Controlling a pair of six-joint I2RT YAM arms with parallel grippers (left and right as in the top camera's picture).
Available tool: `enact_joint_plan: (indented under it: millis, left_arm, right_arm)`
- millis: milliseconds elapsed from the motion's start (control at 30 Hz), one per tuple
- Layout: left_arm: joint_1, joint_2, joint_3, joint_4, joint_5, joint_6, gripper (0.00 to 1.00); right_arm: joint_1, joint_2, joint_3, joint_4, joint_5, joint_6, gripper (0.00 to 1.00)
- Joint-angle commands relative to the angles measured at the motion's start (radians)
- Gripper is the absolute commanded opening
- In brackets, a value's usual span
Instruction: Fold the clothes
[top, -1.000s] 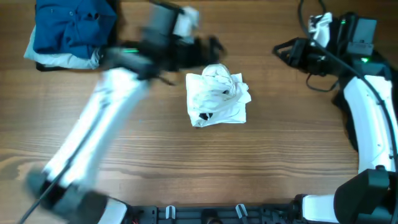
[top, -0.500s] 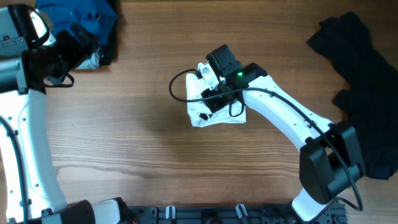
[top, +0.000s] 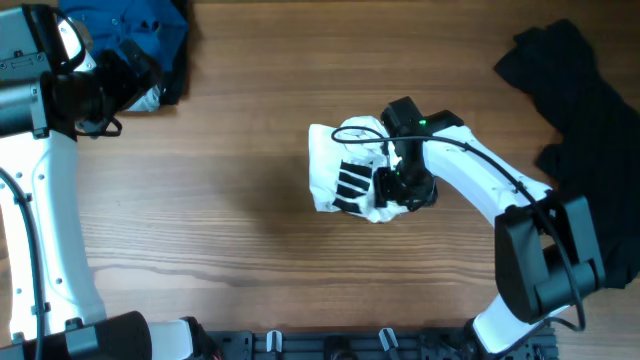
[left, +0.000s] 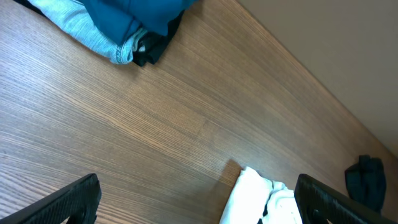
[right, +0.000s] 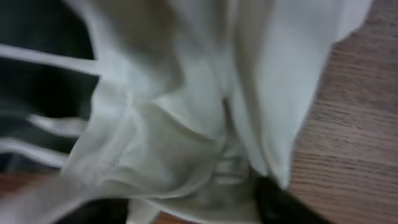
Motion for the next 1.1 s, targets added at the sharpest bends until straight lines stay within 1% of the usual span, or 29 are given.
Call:
enact_joint_plan:
  millis: [0,67,167,267,367,433,467,500,533,567,600,667,733,800,833,867,900,933,1033,1067]
  left_arm:
    - [0.003,0.013,-0.003,0.0,-0.008,0.025,1.0]
    - [0.003,0.013,-0.003,0.0,-0.015,0.028,1.0]
    - [0.003,0.013,-0.003,0.003,-0.014,0.028,1.0]
    - [0.003,0.013,-0.003,0.003,-0.015,0.028,1.0]
    - [0.003,0.013,-0.003,0.003,-0.015,0.028,1.0]
    - [0.003,0.013,-0.003,0.003,-0.015,0.028,1.0]
    - [0.003,0.013,-0.003,0.003,-0.015,0.028,1.0]
    - [0.003,0.013,-0.003,0.003,-0.015,0.028,1.0]
    - [0.003,0.013,-0.003,0.003,-0.018,0.028,1.0]
    - [0.003,0.013,-0.003,0.003,-0.018,0.028,1.0]
    - [0.003,0.013,-0.003,0.003,-0.019,0.028,1.0]
    - [0.003,0.013,-0.003,0.003,-0.021,0.028,1.0]
    - [0.003,0.013,-0.003,0.003,-0.022,0.028,1.0]
    - [0.003,0.013,-0.003,0.003,-0.022,0.028,1.0]
    - [0.003,0.013,-0.003,0.003,-0.022,0.028,1.0]
    - [0.003,0.013,-0.003,0.004,-0.022,0.028,1.0]
    - [0.003,0.013,-0.003,0.003,-0.022,0.028,1.0]
    - [0.003,0.013,-0.003,0.003,-0.022,0.028,1.0]
    - [0.003,0.013,-0.003,-0.003,-0.021,0.05,1.0]
    - [0.003,0.013,-0.005,-0.009,-0.022,0.05,1.0]
  right_arm:
    - [-0.002,-0.125,0.095,0.033,-0.042,-0.058,0.91]
    - [-0.002,-0.175,0.139,0.089,-0.042,-0.076,0.91]
    - [0.009,-0.151,0.14,0.186,-0.042,-0.103,0.76]
    - [0.058,-0.078,0.14,0.251,-0.038,-0.166,0.67]
    - [0.098,0.005,0.14,0.278,0.03,-0.196,0.67]
    - [0.109,0.061,0.14,0.328,0.095,-0.21,0.66]
    - [0.11,0.081,0.14,0.349,0.121,-0.209,0.63]
    - [0.11,0.102,0.14,0.373,0.153,-0.208,0.55]
    - [0.11,0.115,0.14,0.391,0.191,-0.188,0.34]
    - [0.11,0.119,0.14,0.4,0.218,-0.182,0.15]
    - [0.11,0.119,0.14,0.401,0.243,-0.173,0.06]
    - [0.105,0.106,0.14,0.383,0.294,-0.134,0.04]
    - [0.069,0.05,0.147,0.351,0.28,-0.106,0.04]
    - [0.005,-0.015,0.15,0.354,0.197,-0.095,0.04]
    - [-0.039,-0.032,0.15,0.364,0.117,-0.097,0.04]
    - [-0.088,-0.03,0.15,0.376,0.031,-0.118,0.04]
    - [-0.125,-0.016,0.148,0.386,-0.014,-0.138,0.04]
    - [-0.164,0.005,0.148,0.392,-0.035,-0.142,0.04]
    - [-0.222,0.073,0.148,0.396,-0.057,-0.167,0.04]
    - [-0.235,0.105,0.148,0.391,-0.058,-0.167,0.18]
